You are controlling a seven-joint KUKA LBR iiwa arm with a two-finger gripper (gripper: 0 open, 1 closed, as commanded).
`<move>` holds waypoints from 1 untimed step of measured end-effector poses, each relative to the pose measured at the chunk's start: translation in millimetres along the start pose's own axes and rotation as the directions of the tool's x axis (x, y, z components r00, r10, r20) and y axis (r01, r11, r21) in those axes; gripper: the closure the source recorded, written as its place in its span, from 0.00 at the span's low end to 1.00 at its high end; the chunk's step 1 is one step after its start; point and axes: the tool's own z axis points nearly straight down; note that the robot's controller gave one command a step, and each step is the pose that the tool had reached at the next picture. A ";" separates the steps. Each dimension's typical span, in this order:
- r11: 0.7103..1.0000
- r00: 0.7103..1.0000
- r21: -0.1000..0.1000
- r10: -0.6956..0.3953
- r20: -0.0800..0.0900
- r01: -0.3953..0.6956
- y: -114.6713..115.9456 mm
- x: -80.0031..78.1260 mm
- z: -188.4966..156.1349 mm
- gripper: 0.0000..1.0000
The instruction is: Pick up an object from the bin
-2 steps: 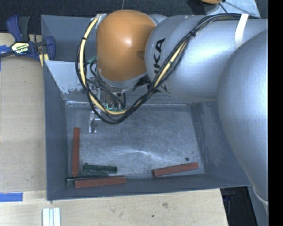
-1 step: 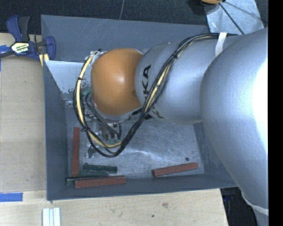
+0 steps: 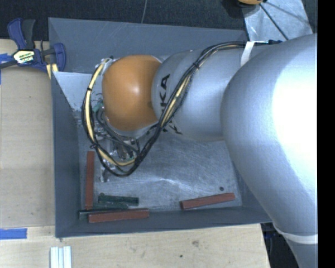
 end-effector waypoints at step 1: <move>0.882 0.881 0.004 -0.472 0.020 0.472 -10.2 -8.1 37.0 1.00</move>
Offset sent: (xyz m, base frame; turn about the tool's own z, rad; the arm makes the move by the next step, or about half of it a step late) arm 0.0000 0.0000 0.0000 0.0000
